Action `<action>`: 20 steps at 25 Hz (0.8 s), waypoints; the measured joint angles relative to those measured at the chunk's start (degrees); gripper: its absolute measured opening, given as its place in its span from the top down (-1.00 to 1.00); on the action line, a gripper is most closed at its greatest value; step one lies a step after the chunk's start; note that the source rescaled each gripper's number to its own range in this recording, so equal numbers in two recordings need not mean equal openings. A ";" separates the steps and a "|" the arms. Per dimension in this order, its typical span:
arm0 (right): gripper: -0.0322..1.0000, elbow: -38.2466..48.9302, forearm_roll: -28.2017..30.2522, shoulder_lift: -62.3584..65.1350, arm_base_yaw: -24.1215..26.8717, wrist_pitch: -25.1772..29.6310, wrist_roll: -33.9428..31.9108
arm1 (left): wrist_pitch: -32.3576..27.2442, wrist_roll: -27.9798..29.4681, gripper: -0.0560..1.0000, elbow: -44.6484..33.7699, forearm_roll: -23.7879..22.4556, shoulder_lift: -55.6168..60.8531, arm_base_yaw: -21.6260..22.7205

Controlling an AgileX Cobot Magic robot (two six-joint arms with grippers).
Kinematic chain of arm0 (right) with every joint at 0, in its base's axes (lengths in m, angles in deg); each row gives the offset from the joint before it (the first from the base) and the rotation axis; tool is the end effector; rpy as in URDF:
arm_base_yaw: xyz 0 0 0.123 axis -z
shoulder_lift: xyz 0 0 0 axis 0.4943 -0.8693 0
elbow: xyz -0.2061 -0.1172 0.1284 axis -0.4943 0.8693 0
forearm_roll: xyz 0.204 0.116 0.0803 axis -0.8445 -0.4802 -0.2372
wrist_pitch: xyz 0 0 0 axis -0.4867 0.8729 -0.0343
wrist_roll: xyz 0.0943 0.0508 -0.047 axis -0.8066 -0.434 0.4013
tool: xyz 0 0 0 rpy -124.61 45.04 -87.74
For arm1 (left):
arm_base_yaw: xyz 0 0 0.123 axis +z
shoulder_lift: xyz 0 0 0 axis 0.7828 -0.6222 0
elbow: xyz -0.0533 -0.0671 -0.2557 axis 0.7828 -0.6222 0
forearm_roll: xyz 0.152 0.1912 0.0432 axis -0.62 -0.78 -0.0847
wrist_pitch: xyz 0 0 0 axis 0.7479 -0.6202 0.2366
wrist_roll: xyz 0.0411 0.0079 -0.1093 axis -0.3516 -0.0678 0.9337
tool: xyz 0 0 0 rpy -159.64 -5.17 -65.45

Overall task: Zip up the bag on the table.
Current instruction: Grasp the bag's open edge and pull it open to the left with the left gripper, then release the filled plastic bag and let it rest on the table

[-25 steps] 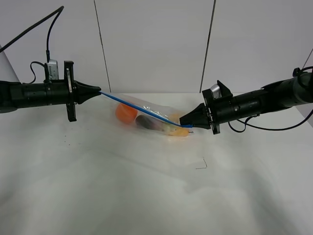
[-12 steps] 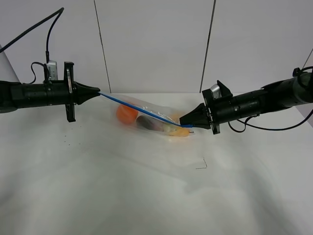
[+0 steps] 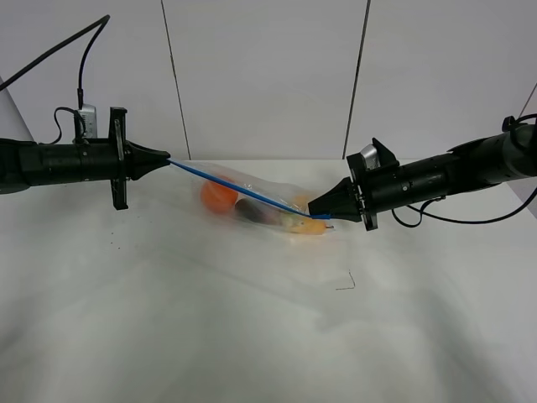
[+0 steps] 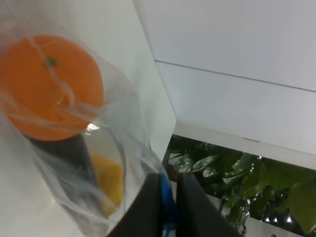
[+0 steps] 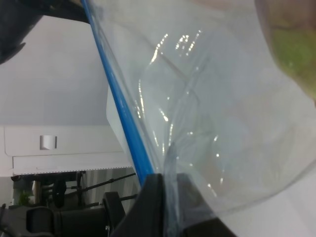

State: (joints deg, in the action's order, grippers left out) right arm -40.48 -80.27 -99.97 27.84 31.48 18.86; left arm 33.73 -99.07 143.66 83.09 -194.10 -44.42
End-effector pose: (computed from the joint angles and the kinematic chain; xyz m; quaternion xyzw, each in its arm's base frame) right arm 0.3658 0.1183 0.1272 -0.0627 0.8315 0.5441 0.0931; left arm 0.4061 -0.0326 0.1374 -0.3491 0.7747 -0.4922 0.1887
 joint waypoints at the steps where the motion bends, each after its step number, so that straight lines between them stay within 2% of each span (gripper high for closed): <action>1: 0.93 0.00 0.57 0.00 0.00 0.05 0.04 | 0.50 0.00 0.73 0.00 0.40 0.00 0.00; 2: 0.93 0.00 1.30 0.00 0.00 0.05 0.04 | 1.49 0.00 0.53 0.00 1.10 0.00 0.22; 6: 0.93 0.00 2.15 0.00 0.06 0.09 0.04 | 2.64 0.00 -0.58 0.02 2.07 0.00 0.74; 8: 0.93 0.00 2.15 0.00 0.06 0.09 0.04 | 2.64 0.00 -0.84 0.07 2.07 0.00 0.74; 11: 0.93 0.00 2.21 0.00 0.10 0.09 0.04 | 2.59 0.00 -0.97 0.07 2.07 0.00 0.74; 17: 0.93 0.00 2.32 0.00 0.13 0.09 0.04 | 1.46 -3.24 -1.00 0.24 1.07 0.00 2.02; 20: 0.93 0.00 2.35 0.00 0.13 0.09 0.04 | 0.34 -4.15 -1.00 2.09 -2.49 0.00 4.14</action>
State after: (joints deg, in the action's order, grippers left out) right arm -40.48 -77.91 -99.97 27.97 31.56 18.90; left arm 34.08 -103.22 145.75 80.60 -194.10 -40.28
